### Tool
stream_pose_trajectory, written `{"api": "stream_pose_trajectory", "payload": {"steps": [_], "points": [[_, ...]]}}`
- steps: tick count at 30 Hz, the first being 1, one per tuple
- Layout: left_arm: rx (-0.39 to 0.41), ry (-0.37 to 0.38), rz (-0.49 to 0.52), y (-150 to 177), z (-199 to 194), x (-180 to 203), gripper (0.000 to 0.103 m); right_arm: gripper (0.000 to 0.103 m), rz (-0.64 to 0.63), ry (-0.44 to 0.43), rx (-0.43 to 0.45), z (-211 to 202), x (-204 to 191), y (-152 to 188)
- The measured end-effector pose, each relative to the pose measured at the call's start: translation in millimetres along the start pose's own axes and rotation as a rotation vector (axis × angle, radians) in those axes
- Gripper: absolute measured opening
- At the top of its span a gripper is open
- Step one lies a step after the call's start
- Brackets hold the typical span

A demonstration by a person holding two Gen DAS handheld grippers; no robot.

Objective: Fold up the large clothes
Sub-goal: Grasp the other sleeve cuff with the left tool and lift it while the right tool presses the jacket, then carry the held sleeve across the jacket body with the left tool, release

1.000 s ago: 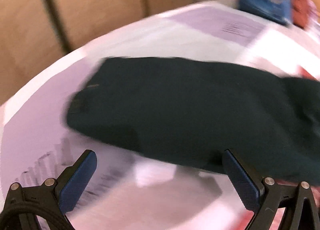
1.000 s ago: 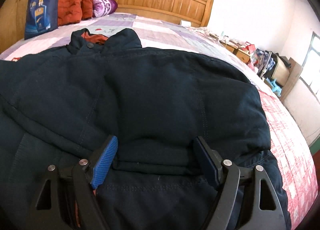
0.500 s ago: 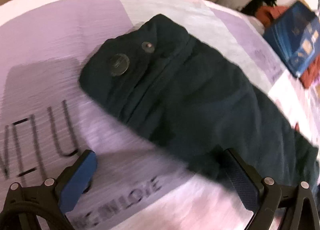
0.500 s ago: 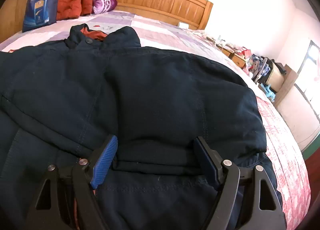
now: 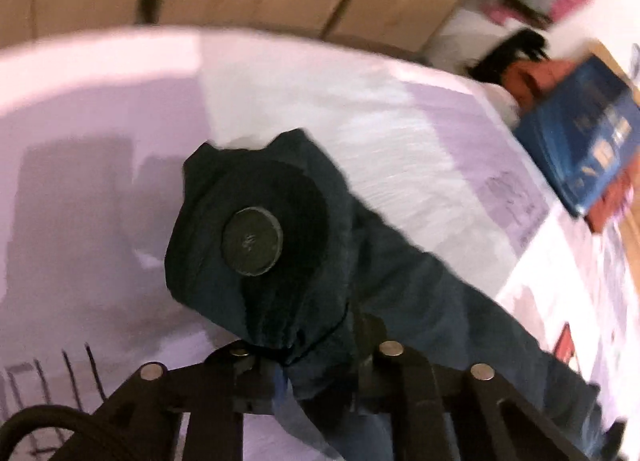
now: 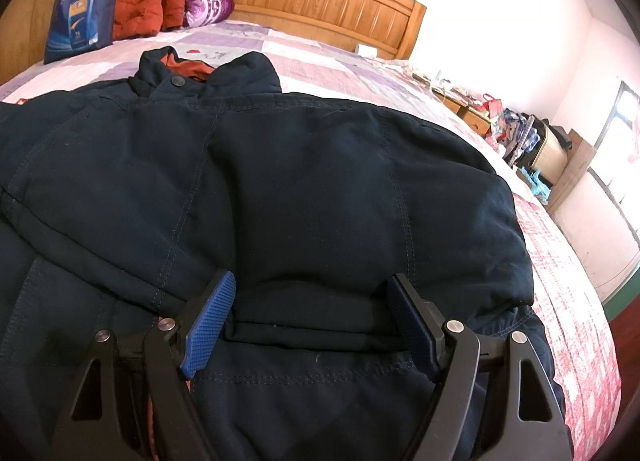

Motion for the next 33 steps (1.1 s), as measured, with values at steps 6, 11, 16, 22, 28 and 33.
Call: {"api": "stream_pose_trajectory", "payload": {"steps": [6,11,16,22,28,33], "points": [[0.131,0.092,0.218,-15.8,-66.7,89.0,0.013,0.081,-0.001,0.002,0.001,-0.2,-0.1,0.1],[0.208,0.253,0.402,2.3,-130.1,199.2,0.012,0.081,0.0,0.002,0.0,0.1,-0.3,0.1],[0.185,0.443,0.571,70.6,-176.4,319.3,0.011,0.081,0.003,0.0,-0.001,0.4,-0.9,-0.1],[0.057,0.571,0.751,218.6,-188.4,423.5,0.011,0.081,0.017,-0.048,-0.038,-0.4,0.4,-4.6],[-0.084,0.613,0.951,380.7,-179.2,474.9,0.011,0.081,0.019,-0.129,0.032,-53.1,37.0,-25.3],[-0.176,0.635,1.094,484.8,-179.7,488.7,0.011,0.081,0.018,-0.132,0.126,-102.4,97.6,-15.6]]}}
Point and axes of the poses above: each gripper's, at about its wrist camera, not at the fingertips, and z roughly the way its jaws point, x to its right, y to its underside, the point moved 7 cm from there along z, roughly the way its jaws point
